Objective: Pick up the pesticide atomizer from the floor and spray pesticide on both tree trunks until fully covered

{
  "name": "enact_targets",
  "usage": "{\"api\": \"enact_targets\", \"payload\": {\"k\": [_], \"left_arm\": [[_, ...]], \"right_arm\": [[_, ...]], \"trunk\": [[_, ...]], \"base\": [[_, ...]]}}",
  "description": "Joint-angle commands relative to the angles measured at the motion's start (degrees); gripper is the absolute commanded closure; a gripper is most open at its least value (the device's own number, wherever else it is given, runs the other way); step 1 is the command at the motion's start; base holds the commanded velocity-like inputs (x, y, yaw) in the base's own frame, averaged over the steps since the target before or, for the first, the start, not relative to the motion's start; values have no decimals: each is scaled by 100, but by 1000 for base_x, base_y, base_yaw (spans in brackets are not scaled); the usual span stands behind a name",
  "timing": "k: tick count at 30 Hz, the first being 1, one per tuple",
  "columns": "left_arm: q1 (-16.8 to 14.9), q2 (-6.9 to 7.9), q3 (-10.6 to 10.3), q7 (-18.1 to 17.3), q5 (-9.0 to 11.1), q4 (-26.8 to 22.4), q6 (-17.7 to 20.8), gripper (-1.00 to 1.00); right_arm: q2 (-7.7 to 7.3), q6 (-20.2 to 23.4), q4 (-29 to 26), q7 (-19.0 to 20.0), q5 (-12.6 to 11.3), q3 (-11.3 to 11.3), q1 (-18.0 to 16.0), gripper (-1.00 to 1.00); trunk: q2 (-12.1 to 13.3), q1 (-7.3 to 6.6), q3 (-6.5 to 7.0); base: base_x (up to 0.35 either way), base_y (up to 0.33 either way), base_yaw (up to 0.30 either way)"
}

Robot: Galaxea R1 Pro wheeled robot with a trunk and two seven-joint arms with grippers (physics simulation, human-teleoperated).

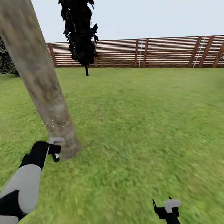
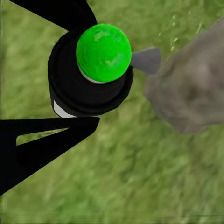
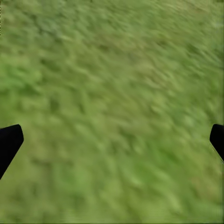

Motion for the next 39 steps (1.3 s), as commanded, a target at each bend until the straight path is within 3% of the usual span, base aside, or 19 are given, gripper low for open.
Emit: {"api": "enact_targets", "payload": {"k": [1,3,6,12,14,16,19,21,24,27,30,32,37,39], "left_arm": [[1,-75,-2,10,-43,3,-12,100],[3,-214,4,16,-48,-8,-12,100],[3,-217,5,18,-55,-12,-12,100],[45,120,295,18,-67,-43,-20,100],[52,127,315,18,-67,-6,-31,100],[100,78,302,18,-60,26,-36,100],[266,-269,289,58,-57,59,-44,100],[284,-353,304,165,-53,63,-46,100],[361,-295,369,239,-63,47,-50,100],[597,-22,439,254,-64,-18,-55,100],[683,54,444,260,-62,-16,-74,100],[704,-1,445,360,-56,31,-291,100],[714,-424,453,1073,-34,126,-642,100],[723,-454,457,1131,1,134,-888,100]], "right_arm": [[0,0,0,0,1,0,0,-100],[0,0,0,3,2,5,0,-100],[0,0,0,3,2,7,0,-100],[1,0,0,3,2,8,0,-100],[0,0,0,3,2,2,0,-100],[0,0,0,2,2,4,0,-100],[0,0,0,3,1,1,0,-100],[0,0,0,3,2,2,0,-100],[0,0,0,3,0,3,0,-100],[0,0,0,2,2,8,0,-100],[0,0,0,3,2,8,0,-100],[1,0,0,3,0,9,0,-100],[8,0,0,3,2,9,0,-100],[13,0,0,3,2,9,0,-100]], "trunk": [[0,0,0],[0,0,0],[0,0,0],[0,0,0],[0,0,0],[0,0,0],[0,0,0],[0,0,0],[0,0,0],[0,0,0],[0,0,0],[0,0,0],[0,0,0],[0,0,0]], "base": [[177,-243,266],[177,-243,273],[178,-242,277],[180,-240,249],[191,-234,56],[193,-234,16],[194,-232,26],[151,-156,183],[39,-39,255],[4,-4,276],[1,-1,278],[0,0,279],[0,0,279],[0,0,187]]}}
